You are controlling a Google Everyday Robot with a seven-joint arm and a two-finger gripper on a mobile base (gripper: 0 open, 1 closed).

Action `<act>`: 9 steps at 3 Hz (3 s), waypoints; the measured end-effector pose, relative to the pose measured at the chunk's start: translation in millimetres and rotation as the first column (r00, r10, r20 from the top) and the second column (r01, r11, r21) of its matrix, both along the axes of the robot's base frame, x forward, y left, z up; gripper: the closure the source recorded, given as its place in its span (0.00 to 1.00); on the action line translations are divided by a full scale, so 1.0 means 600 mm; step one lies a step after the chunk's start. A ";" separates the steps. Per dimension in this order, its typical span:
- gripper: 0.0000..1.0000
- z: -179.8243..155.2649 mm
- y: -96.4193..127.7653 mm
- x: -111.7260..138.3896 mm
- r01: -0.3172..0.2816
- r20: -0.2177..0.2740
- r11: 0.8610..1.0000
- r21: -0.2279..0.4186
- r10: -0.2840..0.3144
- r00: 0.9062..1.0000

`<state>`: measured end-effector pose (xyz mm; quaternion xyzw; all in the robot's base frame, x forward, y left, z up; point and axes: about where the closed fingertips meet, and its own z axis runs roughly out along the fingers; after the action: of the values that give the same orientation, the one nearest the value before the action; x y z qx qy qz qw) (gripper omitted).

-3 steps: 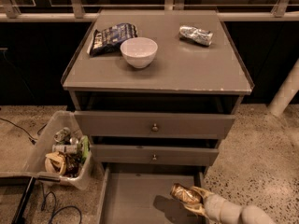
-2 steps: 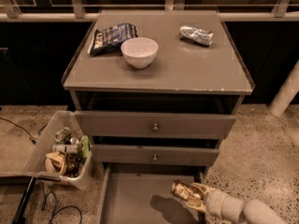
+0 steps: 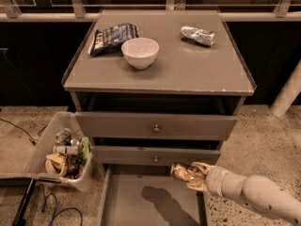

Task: Pick orange can from bottom drawer and place on counter

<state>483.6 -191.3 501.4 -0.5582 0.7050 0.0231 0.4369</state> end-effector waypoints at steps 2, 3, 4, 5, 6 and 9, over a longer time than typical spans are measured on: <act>1.00 0.017 0.000 -0.002 0.000 0.023 1.000 -0.029 0.000 1.000; 1.00 0.097 -0.002 -0.008 -0.006 0.104 0.996 -0.093 0.015 0.994; 1.00 0.209 -0.006 -0.011 -0.001 0.201 0.988 -0.155 0.032 0.979; 1.00 0.324 0.001 -0.003 -0.011 0.294 0.984 -0.178 0.064 0.954; 1.00 0.438 0.000 0.009 -0.047 0.361 0.990 -0.136 0.093 0.928; 1.00 0.598 -0.024 0.026 -0.121 0.358 0.991 0.054 0.093 0.929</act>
Offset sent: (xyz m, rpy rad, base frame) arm -0.0027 -0.0040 0.0260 -0.0716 -0.0557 -0.0058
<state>499.1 -205.9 860.5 -0.5739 0.5817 -0.0277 0.5758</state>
